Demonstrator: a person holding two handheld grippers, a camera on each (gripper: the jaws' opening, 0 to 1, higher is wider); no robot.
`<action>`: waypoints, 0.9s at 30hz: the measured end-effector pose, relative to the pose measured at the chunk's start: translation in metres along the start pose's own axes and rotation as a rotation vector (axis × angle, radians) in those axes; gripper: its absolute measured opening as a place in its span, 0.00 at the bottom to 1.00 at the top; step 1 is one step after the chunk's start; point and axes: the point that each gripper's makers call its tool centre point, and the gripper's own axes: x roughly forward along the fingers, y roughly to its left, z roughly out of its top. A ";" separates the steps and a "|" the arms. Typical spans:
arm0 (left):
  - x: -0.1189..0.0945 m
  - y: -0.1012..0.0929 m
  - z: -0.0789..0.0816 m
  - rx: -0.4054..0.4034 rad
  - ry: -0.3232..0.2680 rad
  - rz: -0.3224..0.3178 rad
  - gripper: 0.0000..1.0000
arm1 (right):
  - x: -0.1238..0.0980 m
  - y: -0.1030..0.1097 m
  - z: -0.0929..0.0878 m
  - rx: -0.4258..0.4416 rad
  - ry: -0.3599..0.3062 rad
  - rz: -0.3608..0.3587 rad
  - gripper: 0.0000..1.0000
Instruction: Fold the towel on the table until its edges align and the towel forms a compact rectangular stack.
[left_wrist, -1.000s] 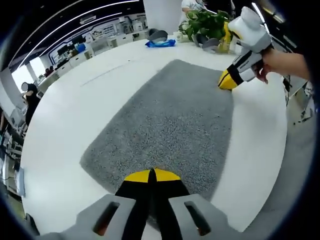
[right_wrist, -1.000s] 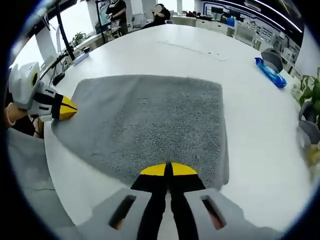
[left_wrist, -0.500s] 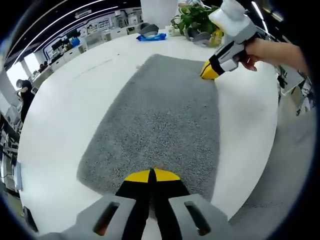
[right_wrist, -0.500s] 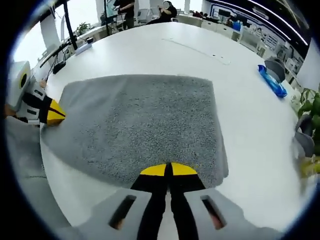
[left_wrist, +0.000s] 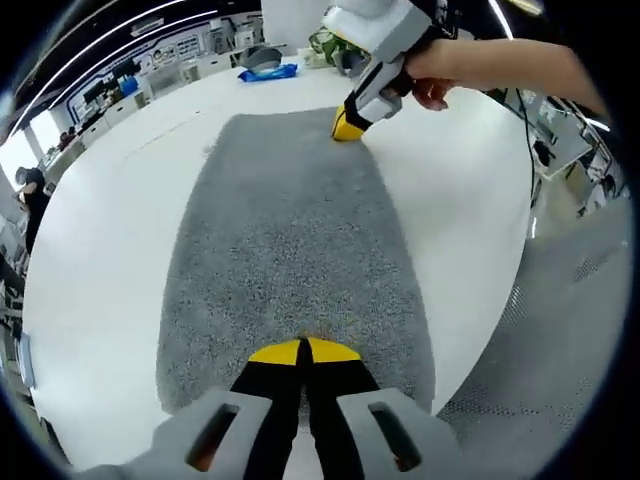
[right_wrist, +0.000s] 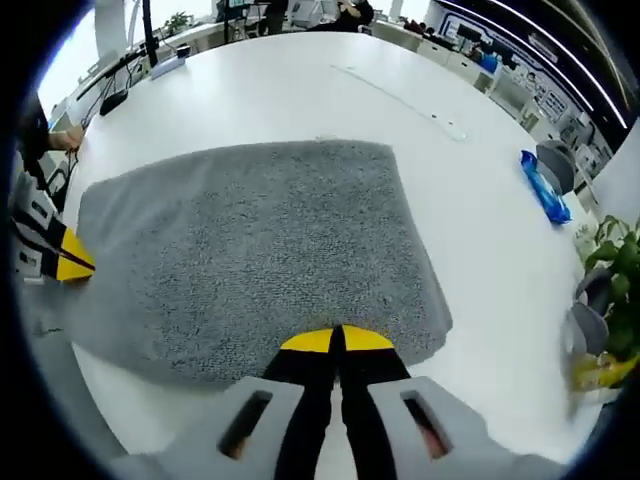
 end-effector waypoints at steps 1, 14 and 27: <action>0.000 -0.002 0.001 0.010 0.000 0.001 0.01 | 0.000 -0.001 0.000 0.003 -0.002 0.001 0.00; 0.006 -0.025 0.013 0.082 -0.009 -0.037 0.01 | 0.008 -0.012 0.013 -0.025 -0.039 -0.020 0.00; 0.016 -0.045 0.032 0.110 -0.061 -0.052 0.01 | 0.019 -0.028 0.031 -0.044 -0.030 -0.013 0.00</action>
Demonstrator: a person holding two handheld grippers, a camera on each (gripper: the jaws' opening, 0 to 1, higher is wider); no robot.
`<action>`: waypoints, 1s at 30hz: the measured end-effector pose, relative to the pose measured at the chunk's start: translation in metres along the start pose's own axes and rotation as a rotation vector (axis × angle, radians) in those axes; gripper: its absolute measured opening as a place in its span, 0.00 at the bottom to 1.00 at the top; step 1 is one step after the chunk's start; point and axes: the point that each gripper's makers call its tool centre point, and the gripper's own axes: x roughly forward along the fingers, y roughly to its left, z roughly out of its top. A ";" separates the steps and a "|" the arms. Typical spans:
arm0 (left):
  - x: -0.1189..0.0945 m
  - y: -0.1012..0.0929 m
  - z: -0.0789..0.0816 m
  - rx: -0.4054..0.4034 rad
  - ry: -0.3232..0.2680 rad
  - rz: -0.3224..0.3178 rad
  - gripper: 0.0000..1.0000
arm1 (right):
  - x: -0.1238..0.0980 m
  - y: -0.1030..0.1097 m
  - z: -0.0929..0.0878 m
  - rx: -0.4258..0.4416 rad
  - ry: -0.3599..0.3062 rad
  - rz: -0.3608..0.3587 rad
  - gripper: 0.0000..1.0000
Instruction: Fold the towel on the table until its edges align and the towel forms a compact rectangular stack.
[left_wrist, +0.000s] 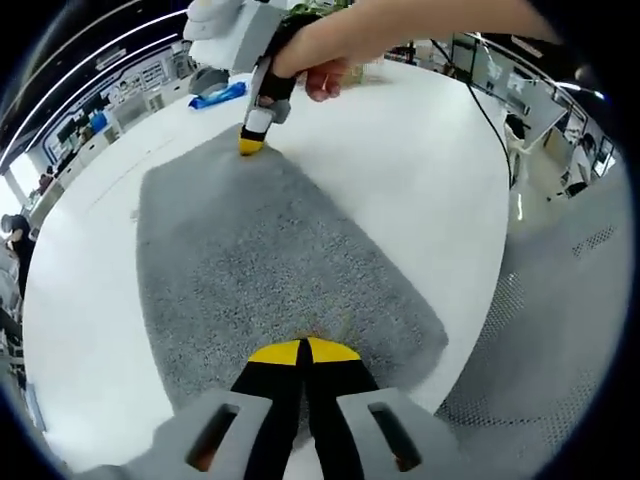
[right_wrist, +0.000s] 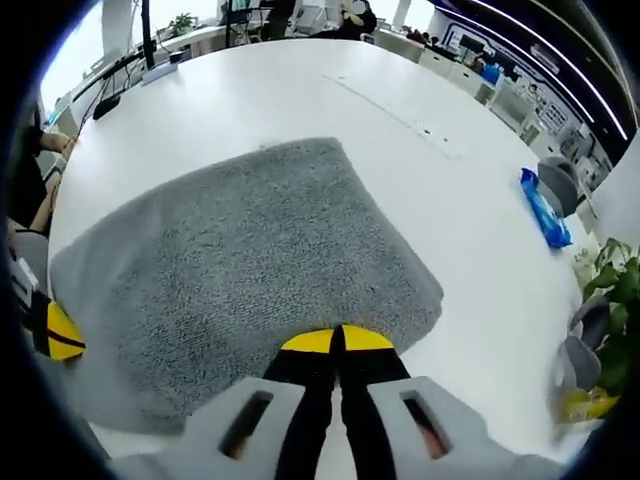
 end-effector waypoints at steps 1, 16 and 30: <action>0.001 0.000 0.001 -0.002 -0.001 -0.003 0.01 | 0.001 -0.001 0.001 0.000 0.001 0.000 0.00; 0.014 -0.008 0.021 -0.005 -0.042 -0.029 0.01 | 0.002 -0.006 0.011 -0.004 -0.007 -0.003 0.00; 0.017 -0.010 0.026 -0.027 -0.050 -0.025 0.01 | -0.045 0.000 0.022 0.196 -0.297 0.136 0.00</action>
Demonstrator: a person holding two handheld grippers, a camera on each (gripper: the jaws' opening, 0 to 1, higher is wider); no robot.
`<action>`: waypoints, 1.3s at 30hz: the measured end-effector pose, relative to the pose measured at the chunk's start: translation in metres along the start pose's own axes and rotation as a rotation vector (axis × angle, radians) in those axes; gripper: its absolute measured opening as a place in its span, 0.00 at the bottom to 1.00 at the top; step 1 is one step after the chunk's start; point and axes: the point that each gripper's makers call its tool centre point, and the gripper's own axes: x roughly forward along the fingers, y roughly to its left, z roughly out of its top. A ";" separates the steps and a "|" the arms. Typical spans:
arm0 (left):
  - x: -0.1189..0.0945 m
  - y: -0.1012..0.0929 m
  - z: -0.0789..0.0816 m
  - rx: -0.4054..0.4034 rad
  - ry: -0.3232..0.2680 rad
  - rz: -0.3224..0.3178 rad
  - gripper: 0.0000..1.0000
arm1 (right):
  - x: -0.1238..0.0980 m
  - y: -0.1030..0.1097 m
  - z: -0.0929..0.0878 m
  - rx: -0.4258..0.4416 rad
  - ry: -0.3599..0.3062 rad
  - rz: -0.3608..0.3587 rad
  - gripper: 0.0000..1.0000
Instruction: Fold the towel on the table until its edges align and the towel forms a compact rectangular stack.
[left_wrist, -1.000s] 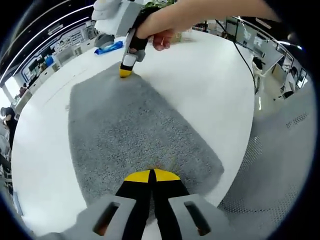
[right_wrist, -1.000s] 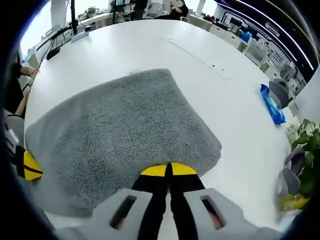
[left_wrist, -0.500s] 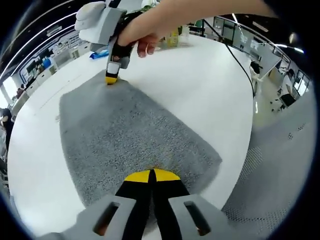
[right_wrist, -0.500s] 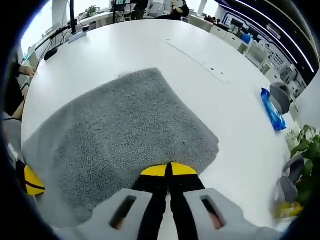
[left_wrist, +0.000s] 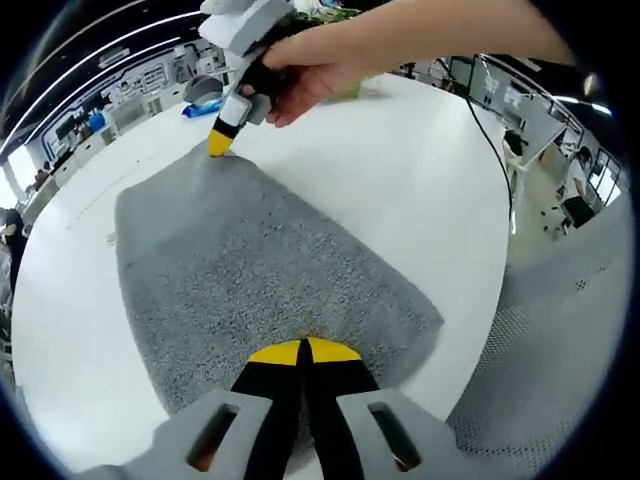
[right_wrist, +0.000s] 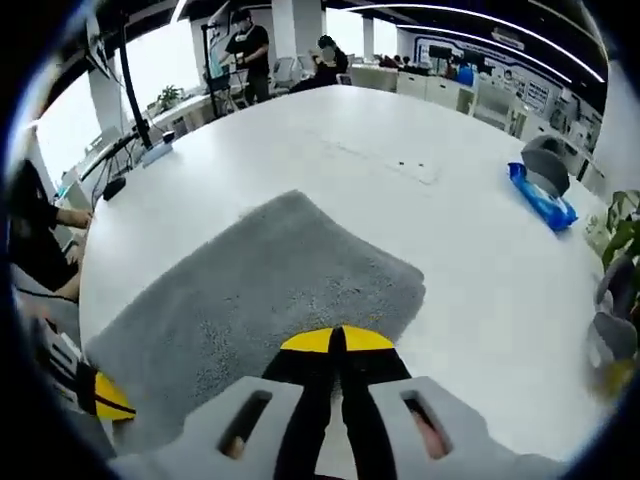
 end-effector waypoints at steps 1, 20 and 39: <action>0.001 0.000 0.001 0.003 -0.003 0.001 0.01 | -0.005 0.002 0.001 0.000 -0.014 -0.002 0.00; 0.020 0.003 0.027 -0.011 -0.064 -0.018 0.01 | -0.112 0.075 -0.024 -0.119 -0.197 0.059 0.09; -0.024 -0.011 0.025 0.133 -0.170 -0.292 0.13 | -0.103 0.150 -0.115 -0.283 -0.007 0.174 0.13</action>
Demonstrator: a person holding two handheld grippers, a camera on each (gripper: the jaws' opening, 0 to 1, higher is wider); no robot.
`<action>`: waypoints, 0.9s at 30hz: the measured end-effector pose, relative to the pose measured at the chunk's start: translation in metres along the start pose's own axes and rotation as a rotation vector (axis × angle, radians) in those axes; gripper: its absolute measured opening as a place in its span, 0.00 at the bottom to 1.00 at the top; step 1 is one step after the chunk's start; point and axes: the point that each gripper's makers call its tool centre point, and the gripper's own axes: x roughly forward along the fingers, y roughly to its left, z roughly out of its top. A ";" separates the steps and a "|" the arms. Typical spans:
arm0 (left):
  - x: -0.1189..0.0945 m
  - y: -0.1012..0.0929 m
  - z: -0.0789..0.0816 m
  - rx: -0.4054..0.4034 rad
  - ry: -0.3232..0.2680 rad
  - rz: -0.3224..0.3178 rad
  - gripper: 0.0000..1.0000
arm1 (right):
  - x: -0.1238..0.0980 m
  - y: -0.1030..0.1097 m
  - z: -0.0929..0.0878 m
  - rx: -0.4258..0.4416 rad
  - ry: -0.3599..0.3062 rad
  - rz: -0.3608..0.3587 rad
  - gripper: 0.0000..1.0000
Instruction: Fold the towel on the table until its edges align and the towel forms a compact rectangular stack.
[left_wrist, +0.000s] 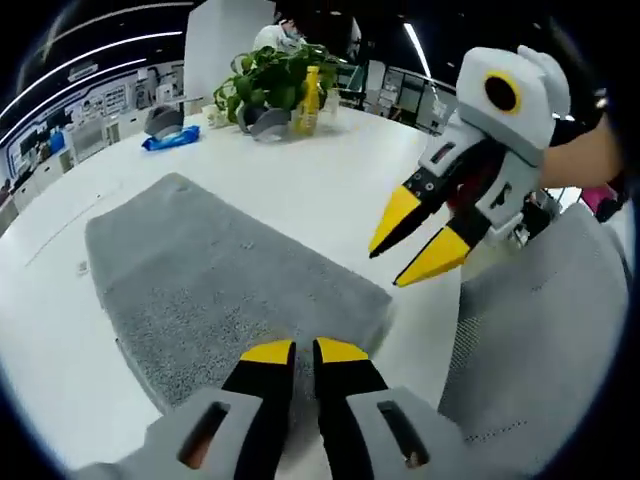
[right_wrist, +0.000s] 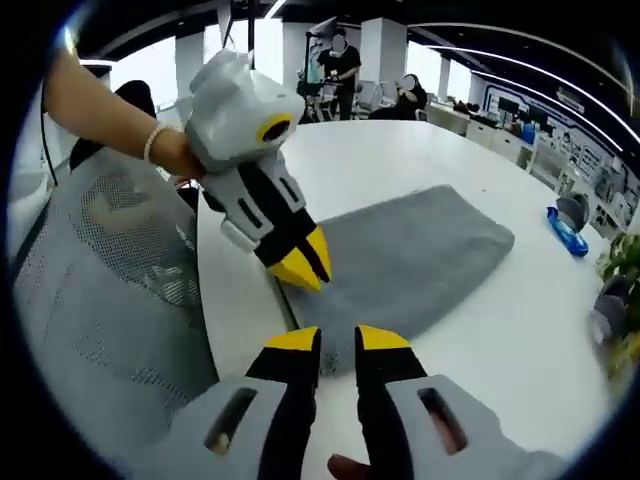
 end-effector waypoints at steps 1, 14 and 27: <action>-0.003 -0.003 -0.001 0.022 -0.004 -0.018 0.15 | 0.002 0.002 -0.002 -0.013 0.010 0.007 0.14; -0.021 0.005 -0.056 0.226 0.095 -0.006 0.36 | 0.017 0.003 -0.023 -0.198 0.130 0.019 0.21; -0.018 0.011 -0.057 0.310 0.083 0.039 0.32 | 0.028 0.000 -0.037 -0.353 0.199 0.005 0.22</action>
